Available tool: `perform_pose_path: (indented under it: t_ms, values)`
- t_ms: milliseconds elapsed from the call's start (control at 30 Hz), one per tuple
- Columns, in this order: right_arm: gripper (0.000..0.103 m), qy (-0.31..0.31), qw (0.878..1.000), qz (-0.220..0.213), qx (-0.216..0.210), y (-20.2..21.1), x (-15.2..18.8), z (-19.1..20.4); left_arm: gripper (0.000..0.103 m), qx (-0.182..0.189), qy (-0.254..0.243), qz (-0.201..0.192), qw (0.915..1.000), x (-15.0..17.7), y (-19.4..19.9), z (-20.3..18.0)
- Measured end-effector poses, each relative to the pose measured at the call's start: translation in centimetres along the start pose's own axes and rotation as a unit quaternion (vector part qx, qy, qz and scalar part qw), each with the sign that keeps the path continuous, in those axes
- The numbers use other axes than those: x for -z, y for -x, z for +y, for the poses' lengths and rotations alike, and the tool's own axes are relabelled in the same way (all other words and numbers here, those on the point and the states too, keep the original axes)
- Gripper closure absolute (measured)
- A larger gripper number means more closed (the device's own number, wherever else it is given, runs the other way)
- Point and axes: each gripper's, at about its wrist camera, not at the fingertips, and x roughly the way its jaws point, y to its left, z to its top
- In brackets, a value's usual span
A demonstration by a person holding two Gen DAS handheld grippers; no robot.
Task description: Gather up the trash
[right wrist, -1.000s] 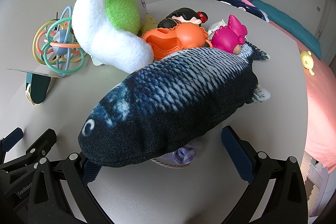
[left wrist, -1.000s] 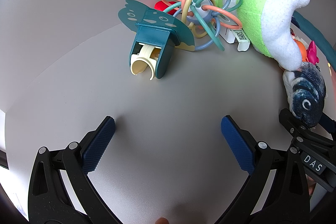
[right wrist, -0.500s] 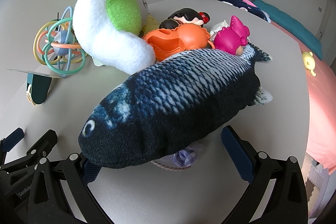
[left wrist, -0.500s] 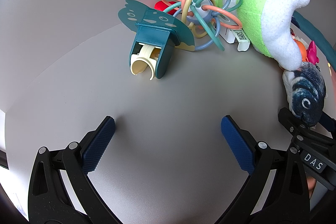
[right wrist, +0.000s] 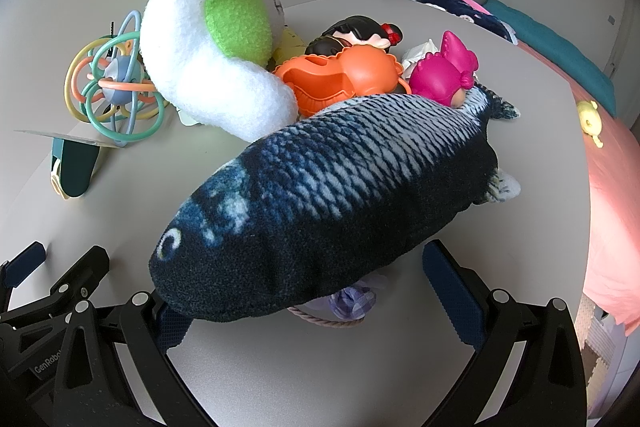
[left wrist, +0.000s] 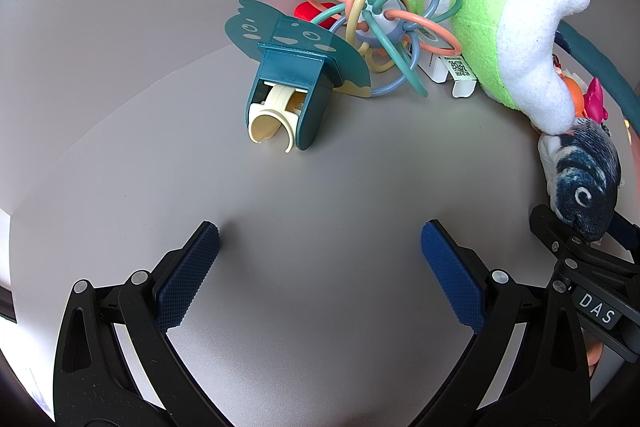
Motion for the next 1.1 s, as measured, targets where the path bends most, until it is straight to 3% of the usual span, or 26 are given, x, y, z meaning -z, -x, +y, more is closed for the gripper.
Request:
perform_pose_path:
  t_ms: [300, 533, 733, 867, 1000, 1100]
  values:
    - [0.002, 0.015, 1.0, 0.001, -0.024, 0.4, 0.1, -0.2, 0.006, 0.007, -0.008, 0.005, 0.9999, 0.1, 0.2, 0.0]
    - [0.002, 0.033, 0.995, -0.008, -0.099, 3.8, -0.1, -1.8, 0.006, 0.026, -0.018, -0.028, 0.9991, -0.3, 4.9, 2.1]
    - [0.002, 0.04, 0.989, -0.013, -0.145, 6.4, -1.3, -3.2, 0.006, 0.033, 0.01, -0.042, 0.9985, -1.9, 7.5, 4.4]
    - [0.002, 0.041, 0.987, -0.023, -0.154, 7.3, -2.6, -4.1, 0.006, 0.049, 0.025, -0.036, 0.9978, -2.4, 8.2, 5.0]
    - [0.002, 0.033, 0.988, -0.027, -0.147, 7.6, -3.4, -4.7, 0.006, 0.049, 0.005, -0.045, 0.9978, -2.7, 9.5, 4.2]
    - [0.007, 0.016, 0.993, -0.007, -0.118, 6.4, -3.9, -5.3, 0.006, 0.049, -0.008, -0.054, 0.9973, -3.8, 9.3, 2.9]
